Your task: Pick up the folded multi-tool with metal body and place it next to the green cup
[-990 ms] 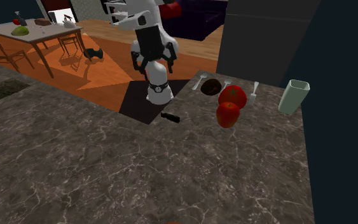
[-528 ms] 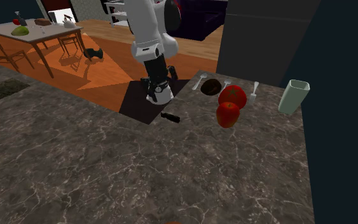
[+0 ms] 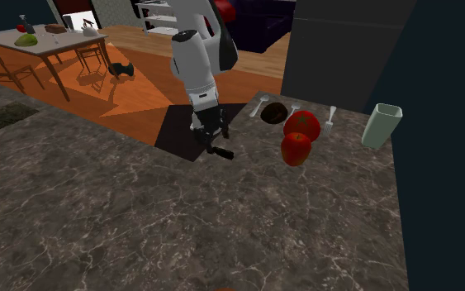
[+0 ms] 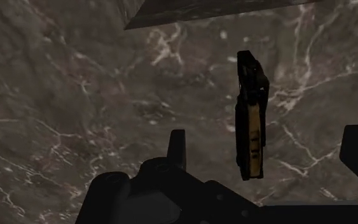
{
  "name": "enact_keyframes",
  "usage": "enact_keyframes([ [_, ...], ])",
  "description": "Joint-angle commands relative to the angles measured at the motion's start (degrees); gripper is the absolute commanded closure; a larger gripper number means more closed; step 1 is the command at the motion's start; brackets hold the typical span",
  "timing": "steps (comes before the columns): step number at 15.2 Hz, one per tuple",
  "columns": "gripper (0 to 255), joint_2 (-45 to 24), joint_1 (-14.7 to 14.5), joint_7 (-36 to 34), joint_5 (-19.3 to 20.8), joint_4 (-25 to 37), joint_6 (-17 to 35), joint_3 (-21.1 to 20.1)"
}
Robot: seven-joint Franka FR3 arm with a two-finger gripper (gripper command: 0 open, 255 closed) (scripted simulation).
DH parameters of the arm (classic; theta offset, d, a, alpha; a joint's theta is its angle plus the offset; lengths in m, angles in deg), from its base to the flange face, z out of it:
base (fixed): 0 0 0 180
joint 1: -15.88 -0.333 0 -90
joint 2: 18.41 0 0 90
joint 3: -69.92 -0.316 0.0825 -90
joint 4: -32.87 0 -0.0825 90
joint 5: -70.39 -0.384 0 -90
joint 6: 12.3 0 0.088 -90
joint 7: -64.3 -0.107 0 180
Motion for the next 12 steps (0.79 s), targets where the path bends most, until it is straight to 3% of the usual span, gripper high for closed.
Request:
enact_keyframes([
  [1,0,-2.13,-0.99,0.79,-0.58,-0.49,2.73,0.66],
  [5,0,-6.10,-3.10,1.85,-2.16,-0.92,7.22,1.90],
  [12,0,-6.10,-3.10,1.86,-2.16,-0.92,7.22,1.90],
])
